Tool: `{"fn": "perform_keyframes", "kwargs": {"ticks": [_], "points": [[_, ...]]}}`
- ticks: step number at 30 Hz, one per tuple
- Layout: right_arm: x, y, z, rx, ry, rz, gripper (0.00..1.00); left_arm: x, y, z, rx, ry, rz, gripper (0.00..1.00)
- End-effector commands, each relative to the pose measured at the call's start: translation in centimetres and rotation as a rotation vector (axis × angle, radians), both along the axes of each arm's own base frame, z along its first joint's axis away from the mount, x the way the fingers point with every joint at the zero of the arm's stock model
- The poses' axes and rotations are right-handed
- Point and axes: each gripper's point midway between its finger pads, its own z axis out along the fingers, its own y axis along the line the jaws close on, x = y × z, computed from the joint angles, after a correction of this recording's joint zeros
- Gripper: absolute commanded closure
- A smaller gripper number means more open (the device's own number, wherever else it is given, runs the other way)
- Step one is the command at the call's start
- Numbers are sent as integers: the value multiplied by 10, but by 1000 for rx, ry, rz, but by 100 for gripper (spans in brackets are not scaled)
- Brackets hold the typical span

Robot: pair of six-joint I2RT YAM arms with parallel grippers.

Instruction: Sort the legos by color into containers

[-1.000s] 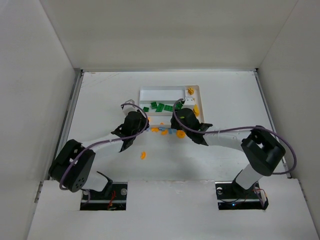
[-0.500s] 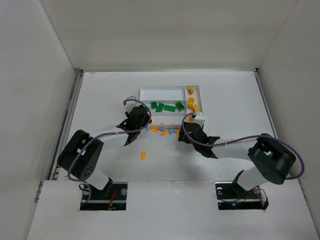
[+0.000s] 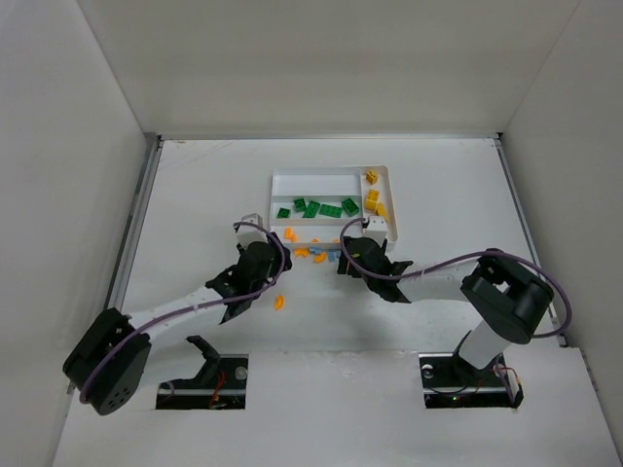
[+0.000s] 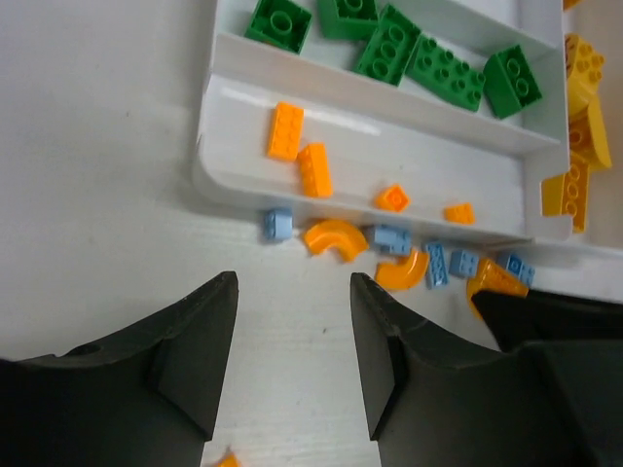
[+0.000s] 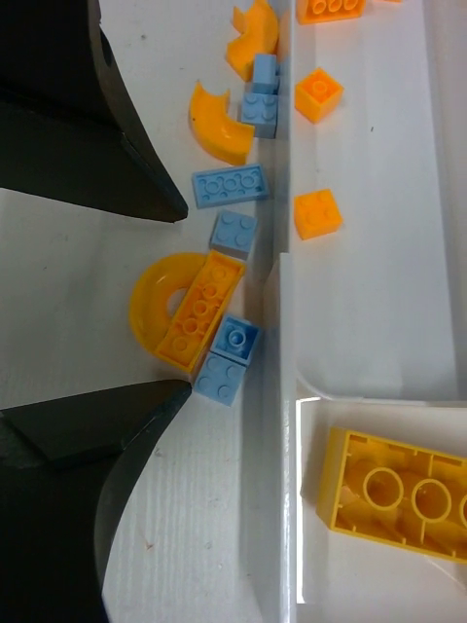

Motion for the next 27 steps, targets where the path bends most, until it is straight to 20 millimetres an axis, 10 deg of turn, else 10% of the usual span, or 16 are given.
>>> {"fn": "perform_keyframes", "kwargs": {"ticks": [1,12,27], "points": [[4,7,1,-28,-3,-3,28,-29,16,-16,76,47,0,52],[3,5,-8,-236,-14,-36,31,-92,27,-41,195,209,-48,41],[-37,13,-14,-256,-11,5,55,-105,19,-54,256,247,-82,41]]}}
